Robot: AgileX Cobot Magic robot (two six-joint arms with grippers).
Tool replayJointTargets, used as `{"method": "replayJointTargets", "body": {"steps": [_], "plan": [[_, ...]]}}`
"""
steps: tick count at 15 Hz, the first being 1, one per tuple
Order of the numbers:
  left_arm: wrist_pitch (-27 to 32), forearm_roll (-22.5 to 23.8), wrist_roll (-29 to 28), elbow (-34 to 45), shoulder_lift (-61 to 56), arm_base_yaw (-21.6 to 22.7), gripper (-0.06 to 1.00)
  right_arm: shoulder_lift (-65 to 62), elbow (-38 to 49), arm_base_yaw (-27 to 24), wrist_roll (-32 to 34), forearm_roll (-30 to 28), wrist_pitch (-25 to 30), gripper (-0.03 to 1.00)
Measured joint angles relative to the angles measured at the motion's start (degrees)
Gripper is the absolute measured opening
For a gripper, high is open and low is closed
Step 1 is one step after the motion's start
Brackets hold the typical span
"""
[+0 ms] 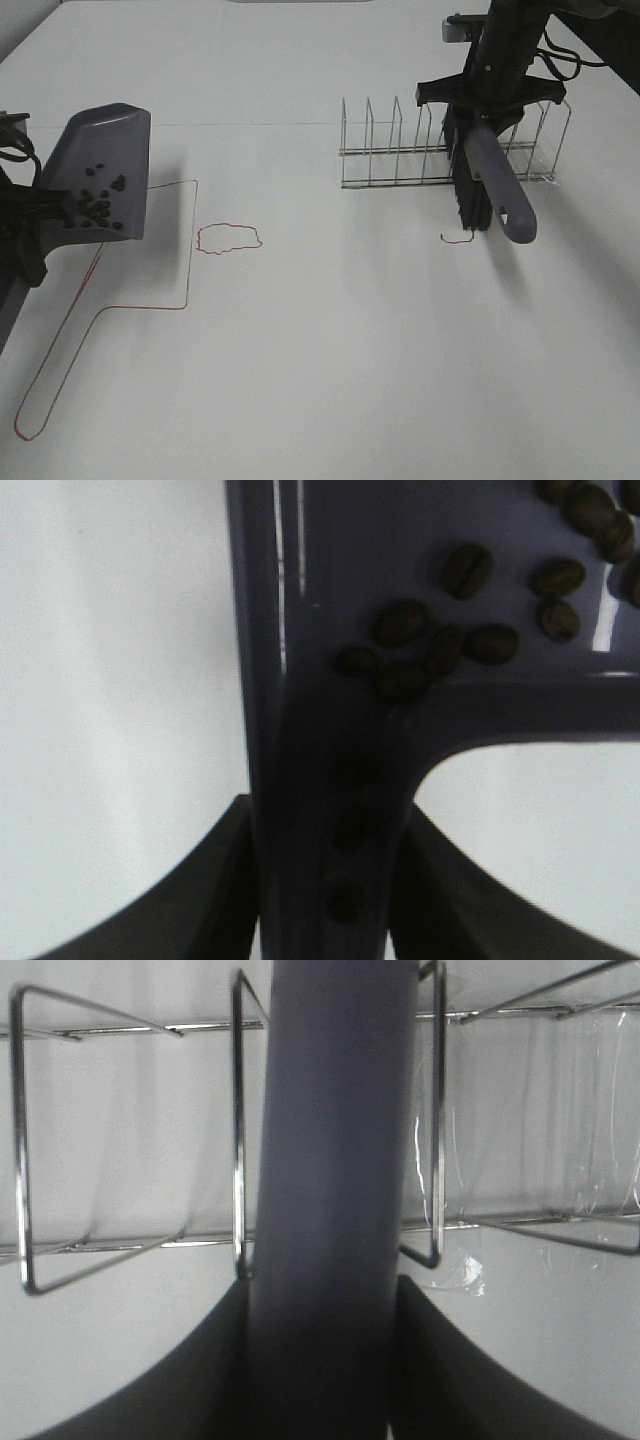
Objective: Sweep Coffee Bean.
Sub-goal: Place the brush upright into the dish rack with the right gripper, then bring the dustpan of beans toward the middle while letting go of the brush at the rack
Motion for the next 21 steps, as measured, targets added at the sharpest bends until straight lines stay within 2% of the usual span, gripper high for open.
{"method": "replayJointTargets", "body": {"steps": [2,3,5,9,11,14,18,21], "plan": [[0.0,0.0,0.0,0.0,0.0,0.0,0.33,-0.11,0.0,0.0,-0.52,0.06,0.0,0.44],[0.0,0.0,0.0,0.0,0.0,0.0,0.33,-0.92,-0.06,0.0,-0.52,0.06,-0.34,0.65],[0.06,0.0,0.0,0.0,0.0,0.0,0.33,-2.86,-0.06,0.0,-0.52,0.06,-1.49,0.71],[1.55,0.0,0.0,0.0,0.0,0.0,0.33,-7.51,-0.06,0.0,-0.57,-0.11,-0.74,0.73],[1.55,0.0,0.0,0.0,0.0,0.0,0.33,-10.08,-0.06,0.0,-1.83,-0.17,3.21,0.73],[1.55,-0.06,-0.52,0.0,0.97,0.0,0.33,-12.32,-0.06,0.0,-3.44,-0.17,6.02,0.73],[1.15,-1.49,-0.8,0.0,4.7,0.0,0.33,-18.56,-0.06,0.0,-4.41,1.2,6.25,0.73],[0.0,-1.6,-0.23,0.0,6.76,0.0,0.33,-25.61,4.87,0.0,-5.33,4.07,6.02,0.73]]}}
